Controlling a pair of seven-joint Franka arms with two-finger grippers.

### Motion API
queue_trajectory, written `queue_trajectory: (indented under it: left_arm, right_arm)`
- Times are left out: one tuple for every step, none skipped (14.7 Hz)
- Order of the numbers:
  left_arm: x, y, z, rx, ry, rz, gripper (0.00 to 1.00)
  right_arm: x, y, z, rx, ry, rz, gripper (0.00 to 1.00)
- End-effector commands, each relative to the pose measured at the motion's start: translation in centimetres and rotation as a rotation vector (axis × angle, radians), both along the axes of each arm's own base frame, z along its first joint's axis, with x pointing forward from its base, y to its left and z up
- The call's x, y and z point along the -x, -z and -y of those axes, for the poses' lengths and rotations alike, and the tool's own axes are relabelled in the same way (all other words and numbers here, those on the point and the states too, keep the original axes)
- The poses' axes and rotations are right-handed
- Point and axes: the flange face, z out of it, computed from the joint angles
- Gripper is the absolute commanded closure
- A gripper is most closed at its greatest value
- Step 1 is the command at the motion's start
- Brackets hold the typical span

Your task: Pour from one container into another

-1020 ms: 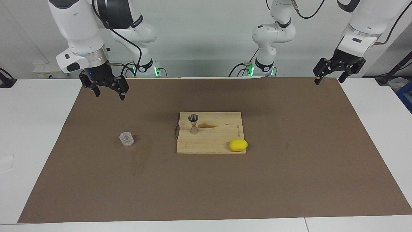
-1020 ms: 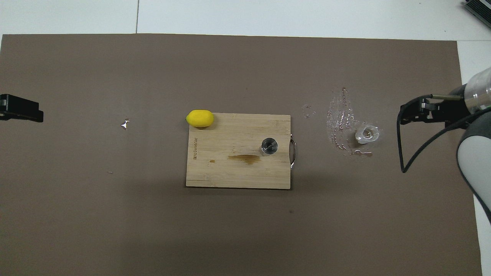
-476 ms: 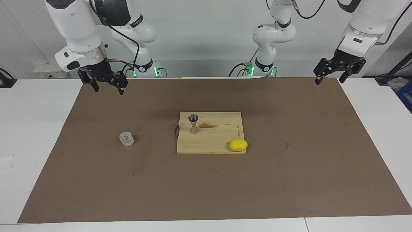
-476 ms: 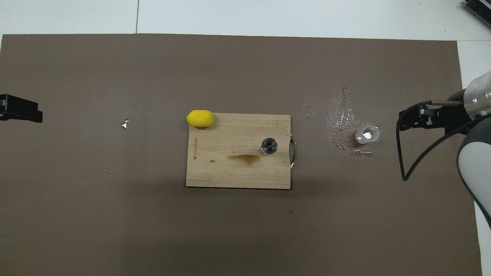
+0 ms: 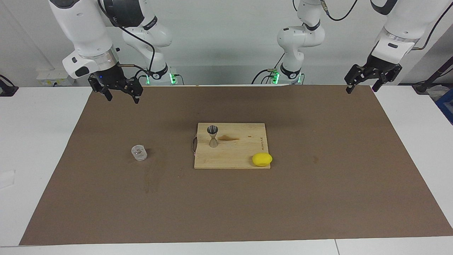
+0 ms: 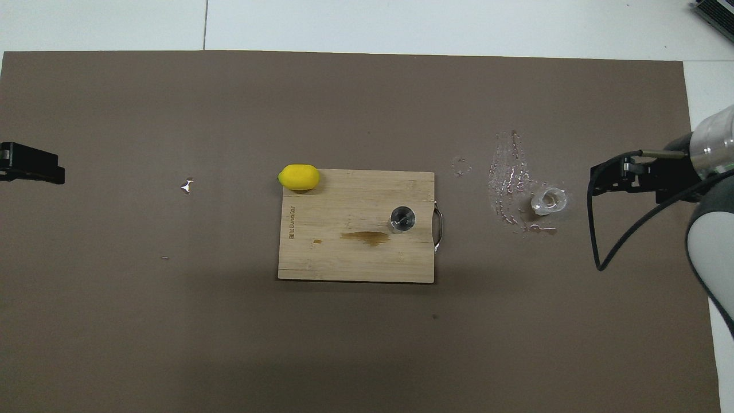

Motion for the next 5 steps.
queue_trajectory:
  left_arm:
    - [0.81, -0.05, -0.29, -0.014, -0.013, 0.018, 0.00]
    - [0.81, -0.05, -0.29, -0.014, -0.012, 0.018, 0.00]
    - [0.81, -0.05, -0.29, -0.014, -0.012, 0.018, 0.00]
    - [0.82, -0.11, -0.29, -0.014, -0.013, 0.018, 0.00]
    - [0.82, -0.11, -0.29, -0.014, -0.013, 0.018, 0.00]
  right_arm:
    - [0.64, 0.01, 0.04, -0.020, -0.017, 0.024, 0.00]
    - [0.55, 0.00, -0.05, -0.020, -0.015, 0.031, 0.00]
    - [0.61, -0.07, -0.04, -0.018, -0.015, 0.031, 0.00]
    - [0.60, -0.01, -0.05, -0.020, -0.011, 0.031, 0.00]
    - [0.60, -0.01, -0.04, -0.018, -0.009, 0.031, 0.00]
